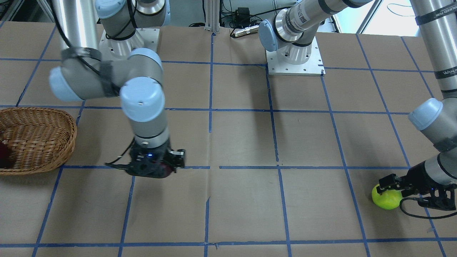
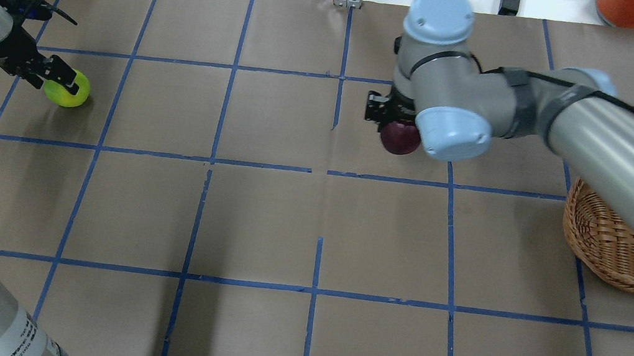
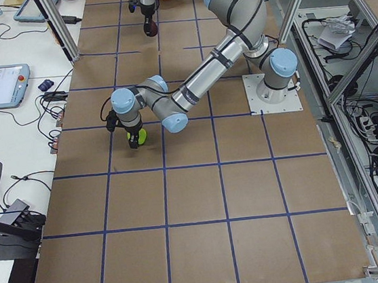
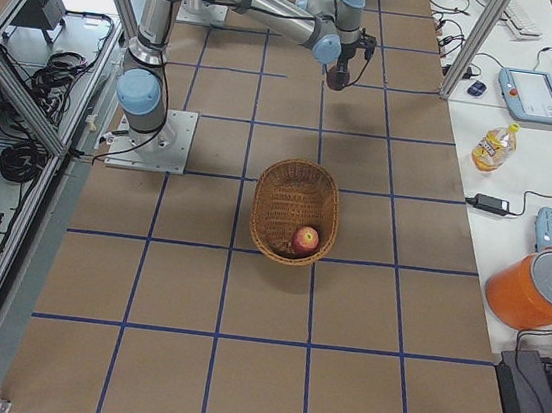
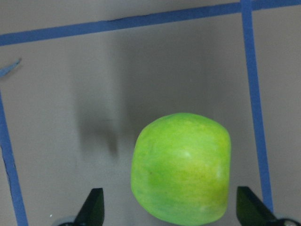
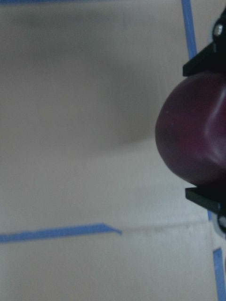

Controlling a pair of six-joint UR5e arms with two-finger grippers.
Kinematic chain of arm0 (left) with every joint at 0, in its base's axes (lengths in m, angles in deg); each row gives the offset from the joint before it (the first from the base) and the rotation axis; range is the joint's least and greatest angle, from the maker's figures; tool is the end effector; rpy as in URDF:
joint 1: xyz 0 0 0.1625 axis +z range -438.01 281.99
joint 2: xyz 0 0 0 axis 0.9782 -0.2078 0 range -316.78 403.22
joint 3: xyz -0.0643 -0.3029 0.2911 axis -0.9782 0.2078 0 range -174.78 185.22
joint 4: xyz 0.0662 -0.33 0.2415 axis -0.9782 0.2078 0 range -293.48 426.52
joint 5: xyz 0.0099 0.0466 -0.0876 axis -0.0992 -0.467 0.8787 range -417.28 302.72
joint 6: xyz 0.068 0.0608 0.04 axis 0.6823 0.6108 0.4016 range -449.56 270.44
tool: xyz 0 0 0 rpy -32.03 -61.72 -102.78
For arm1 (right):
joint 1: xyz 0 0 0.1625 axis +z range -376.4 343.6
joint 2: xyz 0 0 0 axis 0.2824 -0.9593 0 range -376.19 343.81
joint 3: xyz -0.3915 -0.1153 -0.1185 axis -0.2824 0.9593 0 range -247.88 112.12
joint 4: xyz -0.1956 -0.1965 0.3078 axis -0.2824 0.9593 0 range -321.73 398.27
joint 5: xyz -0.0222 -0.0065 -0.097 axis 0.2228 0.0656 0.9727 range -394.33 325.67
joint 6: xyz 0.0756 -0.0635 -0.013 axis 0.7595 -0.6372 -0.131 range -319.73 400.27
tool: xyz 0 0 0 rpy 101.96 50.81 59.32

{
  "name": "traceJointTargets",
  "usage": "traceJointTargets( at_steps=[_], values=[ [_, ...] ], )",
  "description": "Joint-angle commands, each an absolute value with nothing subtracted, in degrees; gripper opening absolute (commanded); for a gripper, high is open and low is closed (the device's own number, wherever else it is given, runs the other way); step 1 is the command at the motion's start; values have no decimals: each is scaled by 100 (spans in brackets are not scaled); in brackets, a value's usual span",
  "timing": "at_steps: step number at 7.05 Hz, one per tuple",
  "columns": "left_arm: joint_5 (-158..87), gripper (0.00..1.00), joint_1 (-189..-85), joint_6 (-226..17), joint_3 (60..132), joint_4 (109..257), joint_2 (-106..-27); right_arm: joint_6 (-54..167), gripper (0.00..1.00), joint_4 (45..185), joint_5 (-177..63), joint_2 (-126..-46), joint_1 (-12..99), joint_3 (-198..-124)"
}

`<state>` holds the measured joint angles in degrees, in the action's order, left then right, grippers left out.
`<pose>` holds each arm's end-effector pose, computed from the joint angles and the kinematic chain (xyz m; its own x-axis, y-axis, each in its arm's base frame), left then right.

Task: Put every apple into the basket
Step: 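Place the purple apple in the basket while the left carries the green apple to center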

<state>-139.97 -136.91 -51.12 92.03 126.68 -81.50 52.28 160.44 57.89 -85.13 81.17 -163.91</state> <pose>0.2227 -0.6518 0.2050 -0.9847 0.1283 0.1180 0.1224 0.9909 -0.0559 0.2087 -0.5877 0.2902 -0.9966 0.0800 0.0193 0.0778 0.9924 -0.0949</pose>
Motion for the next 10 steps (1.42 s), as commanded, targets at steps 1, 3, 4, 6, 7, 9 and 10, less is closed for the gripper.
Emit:
traceJointTargets(
  at_steps=[1,3,4,6,7,9,10],
  values=[
    [-13840,52,-13690,-5045,9188,12664,-8193,2677,54,15472,5813,-9272,6375,-16744],
    [-13884,16,-13820,-5096,9100,12795,-8028,168,55,15987,5621,-9589,4704,-17332],
    [-13849,15,-14091,-5523,8943,13379,-7817,-493,59,16504,5263,-9556,4044,-17614],
    [-13745,13,-15134,-6655,9107,13972,-7247,-1052,65,17802,4978,-9163,3267,-18150],
    [-13569,13,-15888,-7793,9343,13921,-7027,-1140,77,18071,4743,-8873,3081,-18196],
    [-13603,13,-17295,-10044,9477,13022,-7190,-1159,100,17882,4626,-8922,3080,-18214],
    [-13603,15,-17885,-10898,9512,12450,-7287,-1150,100,17506,4635,-9106,3080,-18171]
  ],
)
